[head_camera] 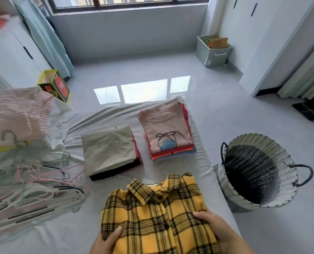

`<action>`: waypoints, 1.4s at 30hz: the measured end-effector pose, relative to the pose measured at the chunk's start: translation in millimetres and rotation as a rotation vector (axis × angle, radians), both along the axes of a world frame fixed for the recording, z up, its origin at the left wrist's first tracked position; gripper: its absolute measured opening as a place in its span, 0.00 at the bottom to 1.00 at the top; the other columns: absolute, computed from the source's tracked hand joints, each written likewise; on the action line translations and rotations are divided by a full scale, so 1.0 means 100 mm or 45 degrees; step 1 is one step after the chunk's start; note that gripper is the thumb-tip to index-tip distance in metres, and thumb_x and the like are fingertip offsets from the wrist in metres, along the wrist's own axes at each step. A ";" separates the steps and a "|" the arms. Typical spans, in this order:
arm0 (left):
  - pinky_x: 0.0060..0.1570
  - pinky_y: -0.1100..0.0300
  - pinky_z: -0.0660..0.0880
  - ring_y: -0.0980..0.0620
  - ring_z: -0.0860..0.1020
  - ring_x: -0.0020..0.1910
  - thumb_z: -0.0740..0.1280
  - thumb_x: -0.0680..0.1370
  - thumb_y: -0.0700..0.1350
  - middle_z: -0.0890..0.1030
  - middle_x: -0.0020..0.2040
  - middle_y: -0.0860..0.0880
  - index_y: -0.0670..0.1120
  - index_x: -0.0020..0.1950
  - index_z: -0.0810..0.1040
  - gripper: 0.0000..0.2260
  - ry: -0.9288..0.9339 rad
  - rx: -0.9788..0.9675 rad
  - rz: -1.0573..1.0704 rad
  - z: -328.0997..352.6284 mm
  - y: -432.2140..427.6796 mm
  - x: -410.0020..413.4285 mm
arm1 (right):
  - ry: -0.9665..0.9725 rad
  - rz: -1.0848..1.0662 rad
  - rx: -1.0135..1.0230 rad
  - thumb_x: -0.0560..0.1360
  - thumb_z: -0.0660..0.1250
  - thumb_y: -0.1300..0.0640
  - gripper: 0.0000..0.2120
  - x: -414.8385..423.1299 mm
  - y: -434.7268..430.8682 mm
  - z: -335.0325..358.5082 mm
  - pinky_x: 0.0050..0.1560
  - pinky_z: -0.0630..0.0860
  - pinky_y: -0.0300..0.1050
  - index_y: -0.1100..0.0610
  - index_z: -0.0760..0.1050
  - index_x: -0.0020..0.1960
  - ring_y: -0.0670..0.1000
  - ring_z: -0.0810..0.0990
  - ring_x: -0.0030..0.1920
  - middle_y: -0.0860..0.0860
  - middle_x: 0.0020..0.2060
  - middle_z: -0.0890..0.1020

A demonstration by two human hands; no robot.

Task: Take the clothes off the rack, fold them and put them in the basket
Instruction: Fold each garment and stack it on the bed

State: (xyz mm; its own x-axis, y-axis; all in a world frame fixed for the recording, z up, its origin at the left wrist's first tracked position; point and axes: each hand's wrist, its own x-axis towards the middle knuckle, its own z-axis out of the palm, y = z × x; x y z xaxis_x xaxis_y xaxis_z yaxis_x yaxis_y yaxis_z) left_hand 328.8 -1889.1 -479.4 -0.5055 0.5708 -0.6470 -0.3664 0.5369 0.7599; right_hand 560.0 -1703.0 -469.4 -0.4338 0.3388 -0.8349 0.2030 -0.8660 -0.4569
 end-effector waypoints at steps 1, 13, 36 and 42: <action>0.65 0.54 0.62 0.44 0.70 0.64 0.67 0.76 0.39 0.72 0.59 0.45 0.39 0.71 0.65 0.24 -0.024 -0.004 -0.002 0.07 0.15 0.02 | 0.010 -0.027 0.001 0.75 0.62 0.65 0.14 0.02 0.11 0.07 0.47 0.78 0.56 0.60 0.71 0.61 0.66 0.80 0.51 0.66 0.51 0.81; 0.36 0.55 0.75 0.44 0.80 0.44 0.65 0.77 0.41 0.81 0.47 0.42 0.43 0.60 0.72 0.12 -0.056 0.071 0.261 0.43 2.13 0.44 | 0.243 -0.021 0.034 0.75 0.63 0.65 0.15 0.28 2.06 0.31 0.31 0.80 0.51 0.56 0.69 0.60 0.60 0.83 0.35 0.63 0.42 0.82; 0.44 0.55 0.74 0.49 0.78 0.44 0.63 0.78 0.39 0.80 0.49 0.46 0.44 0.59 0.73 0.10 0.393 0.073 0.570 0.20 3.75 -0.50 | 0.466 0.197 0.242 0.77 0.62 0.65 0.16 -0.92 3.80 -0.13 0.50 0.79 0.59 0.51 0.69 0.61 0.61 0.79 0.52 0.59 0.54 0.79; 0.58 0.46 0.73 0.45 0.77 0.55 0.71 0.71 0.53 0.79 0.58 0.46 0.49 0.67 0.69 0.27 0.185 -0.110 0.318 -0.62 4.00 -1.01 | 0.123 0.280 0.466 0.60 0.74 0.33 0.20 -1.46 3.95 -1.03 0.60 0.74 0.60 0.35 0.75 0.49 0.56 0.78 0.58 0.52 0.59 0.78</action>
State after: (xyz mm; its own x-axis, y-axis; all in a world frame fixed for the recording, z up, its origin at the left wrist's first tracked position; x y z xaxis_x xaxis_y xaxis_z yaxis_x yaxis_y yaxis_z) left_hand 227.8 -1489.1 -541.3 -0.7143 0.3633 -0.5981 -0.3856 0.5089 0.7696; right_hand 414.1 -1308.0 -572.1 -0.5988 0.4960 -0.6288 0.3056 -0.5843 -0.7518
